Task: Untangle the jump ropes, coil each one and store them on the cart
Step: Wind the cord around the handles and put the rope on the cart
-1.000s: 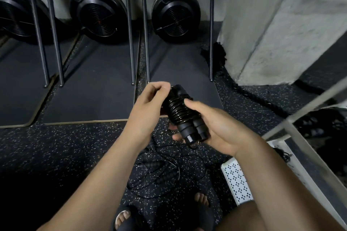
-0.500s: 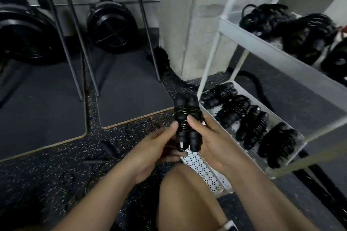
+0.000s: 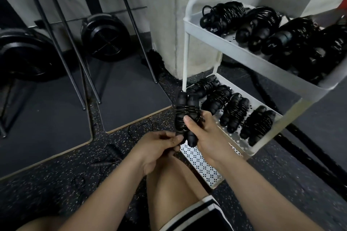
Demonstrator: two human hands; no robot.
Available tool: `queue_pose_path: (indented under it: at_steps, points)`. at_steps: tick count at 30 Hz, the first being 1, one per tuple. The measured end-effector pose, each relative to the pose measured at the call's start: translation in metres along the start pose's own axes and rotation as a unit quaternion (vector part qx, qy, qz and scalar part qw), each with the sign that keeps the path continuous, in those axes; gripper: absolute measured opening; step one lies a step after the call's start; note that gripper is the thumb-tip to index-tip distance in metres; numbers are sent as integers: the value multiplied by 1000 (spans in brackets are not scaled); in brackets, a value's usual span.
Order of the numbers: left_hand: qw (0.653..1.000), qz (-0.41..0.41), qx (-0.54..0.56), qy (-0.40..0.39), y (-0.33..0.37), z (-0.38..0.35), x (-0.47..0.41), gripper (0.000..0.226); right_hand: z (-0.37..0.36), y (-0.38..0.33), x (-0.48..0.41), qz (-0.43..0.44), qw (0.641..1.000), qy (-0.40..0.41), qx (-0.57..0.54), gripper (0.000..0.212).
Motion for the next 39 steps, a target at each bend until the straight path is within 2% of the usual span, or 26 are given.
queue_pose_path:
  at_steps: [4,8,12,16,19,23,25,27,30,32,34,39]
  points:
    - [1000,14,-4,16,6,1,2,32,-6,-2,4,14,1000,8,8,39]
    - [999,28,30,8,9,1,3,36,-7,2,2,15,1000,17,15,40]
    - [996,34,82,16,10,-6,7,20,-4,0,6,44,994,28,92,39]
    - [989,47,139,-5,8,-12,9,15,-2,-6,13,84,975,33,202,42]
    - [990,38,135,12,10,-12,9,24,-1,-2,16,99,964,44,244,44]
    - [992,-15,102,68,11,-2,5,42,2,2,16,86,960,43,263,40]
    - [991,-48,84,95,7,2,3,47,2,4,15,68,965,41,252,39]
    - [986,-104,33,126,2,0,4,46,-1,2,13,30,981,41,189,38]
    - [968,-218,-8,125,-6,-8,10,46,-6,-2,11,-24,998,31,49,35]
    - [957,-260,-37,121,-11,-10,12,49,-4,1,9,-36,999,22,29,36]
    - [959,-255,-57,112,-12,-9,12,49,-1,7,9,-37,999,22,24,37]
    - [976,-165,-106,94,-19,-2,2,26,4,17,9,-40,999,26,14,29]
Point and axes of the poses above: each hand's wrist, its own x-axis away from the middle knuckle, its own z-axis out of the back of the hand, y = z × x, the point moved 1 cm from there along -x, towards the middle knuckle, and after that the axes turned 7 degrees about -y, right-handed, at the moved point
